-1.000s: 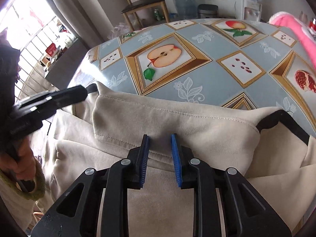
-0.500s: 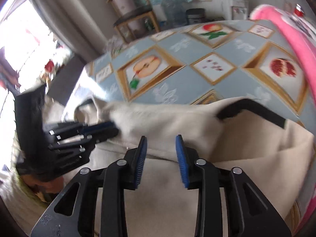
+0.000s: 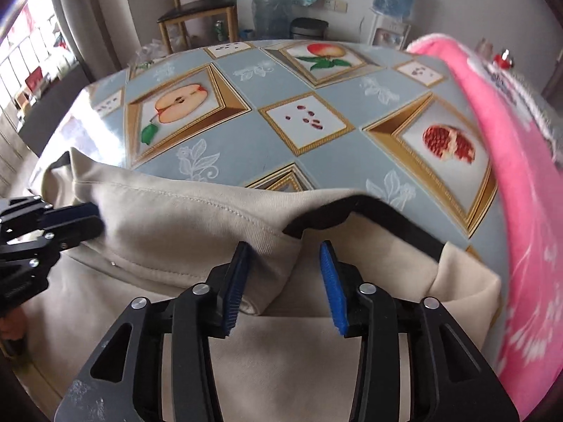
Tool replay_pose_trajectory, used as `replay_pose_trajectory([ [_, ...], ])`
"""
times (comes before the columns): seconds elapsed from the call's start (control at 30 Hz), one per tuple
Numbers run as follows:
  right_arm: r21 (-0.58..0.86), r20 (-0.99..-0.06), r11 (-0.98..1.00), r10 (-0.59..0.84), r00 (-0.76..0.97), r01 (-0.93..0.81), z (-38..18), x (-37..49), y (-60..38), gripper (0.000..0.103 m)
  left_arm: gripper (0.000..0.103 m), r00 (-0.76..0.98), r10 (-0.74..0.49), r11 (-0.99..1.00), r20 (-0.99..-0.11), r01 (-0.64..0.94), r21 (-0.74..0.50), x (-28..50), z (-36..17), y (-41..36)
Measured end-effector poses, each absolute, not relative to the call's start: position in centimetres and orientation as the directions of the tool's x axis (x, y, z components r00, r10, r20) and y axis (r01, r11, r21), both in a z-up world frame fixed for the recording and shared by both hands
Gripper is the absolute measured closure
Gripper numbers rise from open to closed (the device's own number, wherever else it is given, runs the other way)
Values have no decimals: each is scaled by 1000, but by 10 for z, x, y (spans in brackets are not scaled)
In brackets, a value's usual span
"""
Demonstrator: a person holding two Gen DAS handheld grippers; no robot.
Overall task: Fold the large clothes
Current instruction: 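Hold the collar edge with both tools and lay it over the folded hem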
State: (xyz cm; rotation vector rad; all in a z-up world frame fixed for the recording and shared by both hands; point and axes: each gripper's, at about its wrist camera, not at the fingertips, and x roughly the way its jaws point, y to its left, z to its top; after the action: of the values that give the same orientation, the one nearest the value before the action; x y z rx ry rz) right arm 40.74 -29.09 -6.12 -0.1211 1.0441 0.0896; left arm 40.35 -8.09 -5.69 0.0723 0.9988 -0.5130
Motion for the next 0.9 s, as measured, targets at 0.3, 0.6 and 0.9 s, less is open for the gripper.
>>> replay_pose_trajectory([
  [0.3, 61, -764, 994, 105, 637, -91, -13, 373, -289, 58, 86, 434, -405, 875, -805, 438, -204, 404, -58, -77],
  [0.6, 72, -797, 978, 174, 578, -196, -55, 407, -233, 58, 86, 428, -432, 875, -794, 410, -255, 403, -56, -68],
  [0.9, 98, -791, 978, 190, 582, -186, -57, 401, -234, 58, 75, 537, -412, 895, -736, 391, -215, 413, -26, -63],
])
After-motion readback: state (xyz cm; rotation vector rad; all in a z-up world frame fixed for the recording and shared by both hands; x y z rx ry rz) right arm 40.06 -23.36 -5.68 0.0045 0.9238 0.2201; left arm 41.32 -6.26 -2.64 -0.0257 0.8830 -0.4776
